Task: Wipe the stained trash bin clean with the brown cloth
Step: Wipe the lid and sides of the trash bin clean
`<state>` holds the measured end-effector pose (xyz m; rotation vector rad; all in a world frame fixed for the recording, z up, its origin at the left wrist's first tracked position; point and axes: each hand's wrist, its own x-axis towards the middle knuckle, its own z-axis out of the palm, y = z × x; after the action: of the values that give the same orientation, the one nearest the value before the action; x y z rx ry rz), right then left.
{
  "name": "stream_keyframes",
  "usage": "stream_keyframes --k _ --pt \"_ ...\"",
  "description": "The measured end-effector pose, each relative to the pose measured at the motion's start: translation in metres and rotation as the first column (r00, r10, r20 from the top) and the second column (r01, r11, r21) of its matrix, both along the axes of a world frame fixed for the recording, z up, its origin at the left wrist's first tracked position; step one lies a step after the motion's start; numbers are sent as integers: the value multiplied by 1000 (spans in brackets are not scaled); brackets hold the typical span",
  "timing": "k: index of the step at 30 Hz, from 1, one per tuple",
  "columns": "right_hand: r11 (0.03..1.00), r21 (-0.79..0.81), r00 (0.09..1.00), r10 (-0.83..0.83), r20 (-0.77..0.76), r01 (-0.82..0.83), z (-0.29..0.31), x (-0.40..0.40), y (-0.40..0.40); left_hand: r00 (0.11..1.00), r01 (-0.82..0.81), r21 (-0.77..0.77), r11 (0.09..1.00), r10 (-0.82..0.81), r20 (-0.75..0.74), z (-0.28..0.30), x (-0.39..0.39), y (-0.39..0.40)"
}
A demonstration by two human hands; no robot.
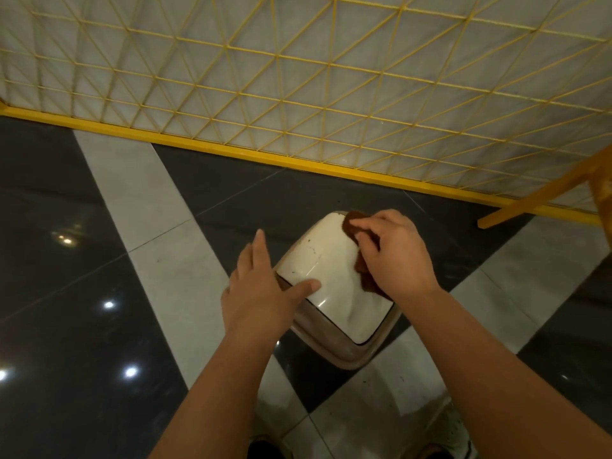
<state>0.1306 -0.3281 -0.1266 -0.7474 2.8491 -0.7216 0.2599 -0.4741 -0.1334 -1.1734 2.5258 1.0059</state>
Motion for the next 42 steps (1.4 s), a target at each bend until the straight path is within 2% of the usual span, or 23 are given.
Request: stream_keyframes --k 3,6,8,11,16,19,21,24,25,26,27,29,30,31,33,35,37,39,40,42 --pt "990 -28 990 -136 28 137 -4 6 4 996 -86 4 996 86 5 1 12 2" --pt "976 -42 977 -213 31 214 -7 11 3 997 -51 226 973 64 -50 0 19 7" --pt "975 -25 975 -220 22 220 -9 12 0 997 -23 284 958 42 -61 -1 18 10" --pt "987 17 987 -161 7 161 -5 5 1 996 -24 255 967 44 -72 -3 14 8" --pt "990 -26 991 -137 8 137 0 -10 0 971 3 285 959 65 -230 -9 13 -4" --pt "1000 4 999 -26 -27 26 -1 5 -13 964 74 274 959 2 -265 -11 16 -7" --pt "993 30 991 119 -56 -117 -1 24 -22 963 90 276 957 -13 -270 -12 17 -9" --pt "899 79 888 438 -138 -431 0 42 -25 961 84 264 961 -9 -276 -13 15 -10" --pt "869 111 859 494 -134 -482 1 37 -22 962 84 263 961 -9 -272 -13 15 -10" --pt "876 115 869 481 -118 -469 1 28 -19 964 85 264 961 -12 -266 -14 15 -10" --pt "917 93 914 395 -95 -387 1 17 -15 967 88 264 960 -18 -256 -14 15 -10" --pt "991 48 986 132 -105 -128 0 -3 -7 972 99 256 962 -38 -232 -15 15 -11" --pt "998 45 993 50 -109 -46 0 -3 -8 974 103 248 963 -47 -222 -15 15 -11" --pt "996 70 990 55 -132 -46 2 4 -12 975 107 240 965 -55 -216 -15 14 -12" --pt "958 112 946 281 -159 -266 4 33 -27 973 114 228 967 -63 -221 -16 14 -13" --pt "829 145 819 557 -135 -540 1 62 -30 967 148 203 968 -98 -237 -16 14 -15" --pt "752 132 753 656 -53 -646 0 64 -23 962 172 201 964 -121 -243 -16 14 -15" --pt "725 174 726 684 -71 -666 0 45 -12 966 163 227 960 -109 -236 -16 14 -15" --pt "759 197 760 644 -91 -620 1 33 -7 969 155 237 959 -102 -224 -16 13 -14" --pt "912 123 908 405 -109 -392 5 11 -2 974 151 236 960 -104 -201 -15 12 -14"
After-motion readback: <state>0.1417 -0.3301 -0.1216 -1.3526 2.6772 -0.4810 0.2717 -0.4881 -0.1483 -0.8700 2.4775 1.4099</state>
